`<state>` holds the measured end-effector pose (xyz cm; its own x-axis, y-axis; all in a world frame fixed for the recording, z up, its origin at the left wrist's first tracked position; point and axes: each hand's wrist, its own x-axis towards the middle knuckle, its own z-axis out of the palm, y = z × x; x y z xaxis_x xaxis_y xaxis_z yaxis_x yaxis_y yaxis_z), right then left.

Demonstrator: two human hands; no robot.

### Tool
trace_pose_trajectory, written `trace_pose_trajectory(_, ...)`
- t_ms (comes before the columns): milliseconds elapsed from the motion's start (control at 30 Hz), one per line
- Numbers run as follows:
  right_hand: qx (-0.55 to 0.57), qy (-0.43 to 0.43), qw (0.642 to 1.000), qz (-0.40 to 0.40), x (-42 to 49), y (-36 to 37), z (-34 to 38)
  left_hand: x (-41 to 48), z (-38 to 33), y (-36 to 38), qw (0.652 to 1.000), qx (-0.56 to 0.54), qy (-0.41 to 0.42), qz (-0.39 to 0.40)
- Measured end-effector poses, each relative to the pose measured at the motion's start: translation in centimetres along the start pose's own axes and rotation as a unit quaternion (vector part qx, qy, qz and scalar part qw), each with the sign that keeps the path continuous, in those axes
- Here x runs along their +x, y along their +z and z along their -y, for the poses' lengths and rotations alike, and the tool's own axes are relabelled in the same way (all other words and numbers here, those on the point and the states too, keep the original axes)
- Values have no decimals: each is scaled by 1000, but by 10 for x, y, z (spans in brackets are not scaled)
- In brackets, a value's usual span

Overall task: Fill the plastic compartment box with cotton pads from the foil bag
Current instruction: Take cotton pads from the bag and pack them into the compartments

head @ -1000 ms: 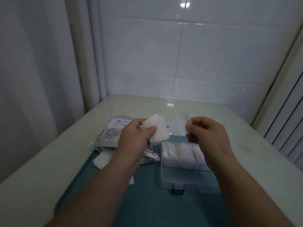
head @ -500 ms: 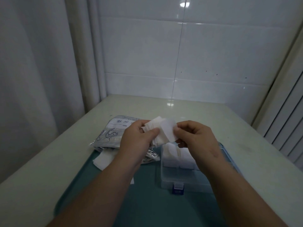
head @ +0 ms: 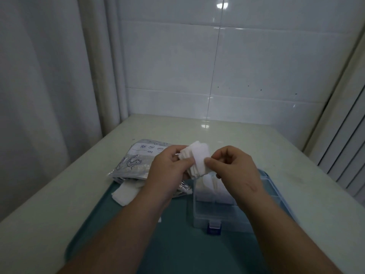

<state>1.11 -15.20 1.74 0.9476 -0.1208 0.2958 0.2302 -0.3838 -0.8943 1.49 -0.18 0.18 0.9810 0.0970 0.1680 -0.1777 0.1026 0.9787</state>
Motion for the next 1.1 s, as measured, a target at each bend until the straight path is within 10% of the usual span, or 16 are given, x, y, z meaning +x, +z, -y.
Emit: trace_pose_trajectory(1100, -140, -31, 978, 154, 1, -26, 10, -11, -9, 4, 999, 25, 43, -10)
